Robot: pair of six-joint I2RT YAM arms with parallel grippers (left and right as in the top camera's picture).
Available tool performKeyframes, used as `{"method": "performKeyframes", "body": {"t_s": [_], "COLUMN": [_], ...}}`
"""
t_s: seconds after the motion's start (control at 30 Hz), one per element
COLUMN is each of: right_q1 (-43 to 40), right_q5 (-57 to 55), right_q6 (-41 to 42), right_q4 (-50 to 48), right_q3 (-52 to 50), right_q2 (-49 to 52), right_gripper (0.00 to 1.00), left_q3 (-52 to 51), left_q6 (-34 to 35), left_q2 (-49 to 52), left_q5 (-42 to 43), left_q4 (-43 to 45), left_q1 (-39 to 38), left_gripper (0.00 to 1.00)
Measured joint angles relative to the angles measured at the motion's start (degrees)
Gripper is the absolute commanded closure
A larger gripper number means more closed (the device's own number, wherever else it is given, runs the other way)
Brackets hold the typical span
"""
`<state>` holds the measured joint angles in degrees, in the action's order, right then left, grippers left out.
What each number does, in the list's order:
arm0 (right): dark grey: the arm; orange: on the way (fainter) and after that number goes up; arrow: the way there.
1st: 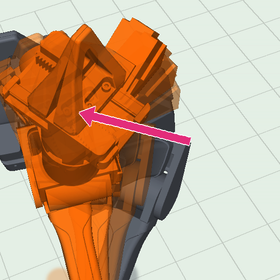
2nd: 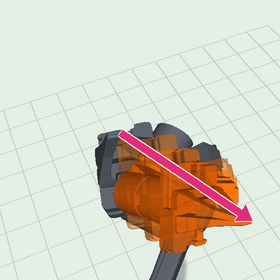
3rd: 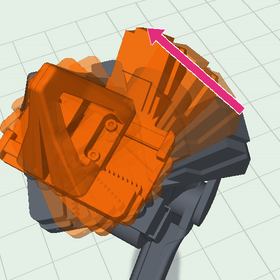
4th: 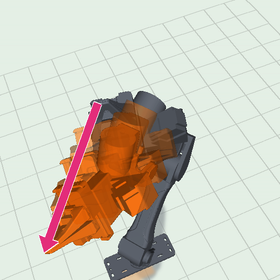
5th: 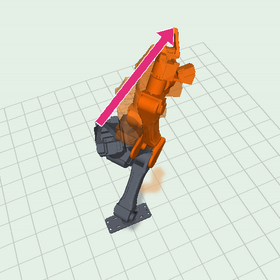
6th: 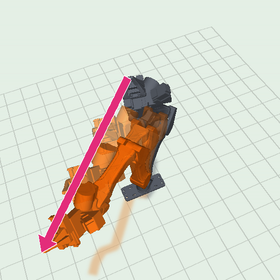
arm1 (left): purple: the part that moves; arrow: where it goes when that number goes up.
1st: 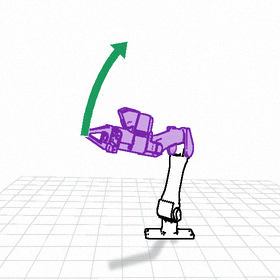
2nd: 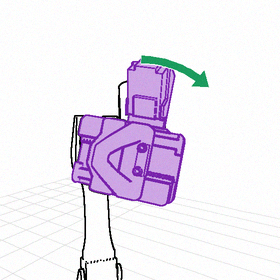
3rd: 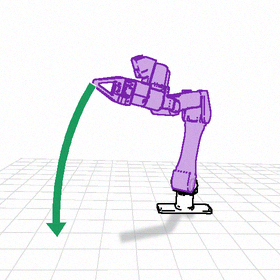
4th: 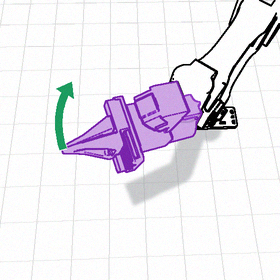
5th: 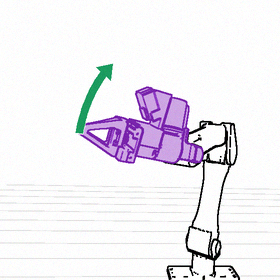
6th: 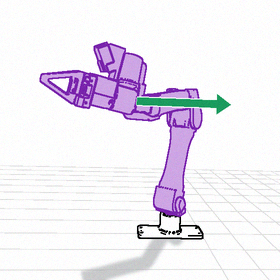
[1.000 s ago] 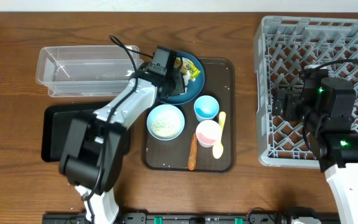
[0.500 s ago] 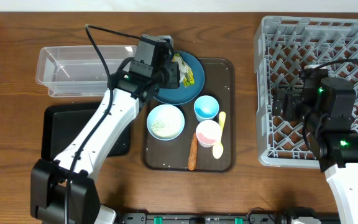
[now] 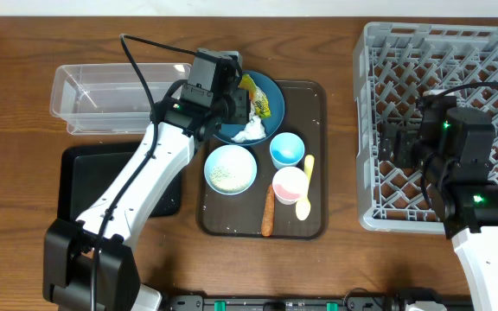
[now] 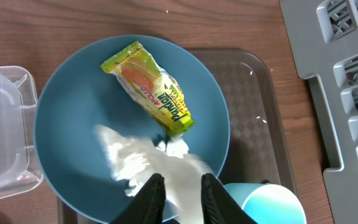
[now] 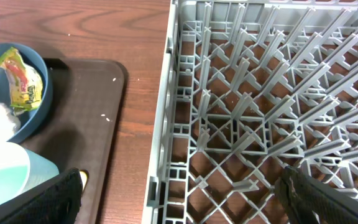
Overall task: Sort waste into correct bins and load items into the dishwasher rack
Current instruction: 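Lower the left gripper and grasp the crumpled white tissue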
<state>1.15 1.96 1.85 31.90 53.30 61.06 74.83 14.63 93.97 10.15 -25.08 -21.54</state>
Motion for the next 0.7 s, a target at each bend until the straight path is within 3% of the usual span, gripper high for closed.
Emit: {"method": "performKeyframes", "body": {"t_s": [0.17, 0.2, 0.27, 0.3, 0.7], "right_q1": [0.0, 0.0, 0.0, 0.0, 0.0], "right_q5": [0.0, 0.0, 0.0, 0.0, 0.0], "right_q6": [0.0, 0.0, 0.0, 0.0, 0.0], "right_q4": [0.0, 0.0, 0.0, 0.0, 0.1], "right_q3": [0.0, 0.0, 0.0, 0.0, 0.0], "right_q2": [0.0, 0.0, 0.0, 0.0, 0.0], "right_gripper": [0.01, 0.01, 0.01, 0.01, 0.01], "left_q3": [0.0, 0.0, 0.0, 0.0, 0.0], "left_q6": [-0.8, -0.9, -1.6, -1.6, -1.4], "left_q2": [0.0, 0.0, 0.0, 0.0, 3.7], "left_q5": [-1.3, -1.9, -2.8, -3.1, -2.8], "left_q4": [0.7, 0.8, 1.0, 1.1, 1.6], "left_q1": [0.0, 0.0, 0.1, 0.1, 0.1], "left_gripper": [0.89, 0.85, 0.66, 0.63, 0.50]}}
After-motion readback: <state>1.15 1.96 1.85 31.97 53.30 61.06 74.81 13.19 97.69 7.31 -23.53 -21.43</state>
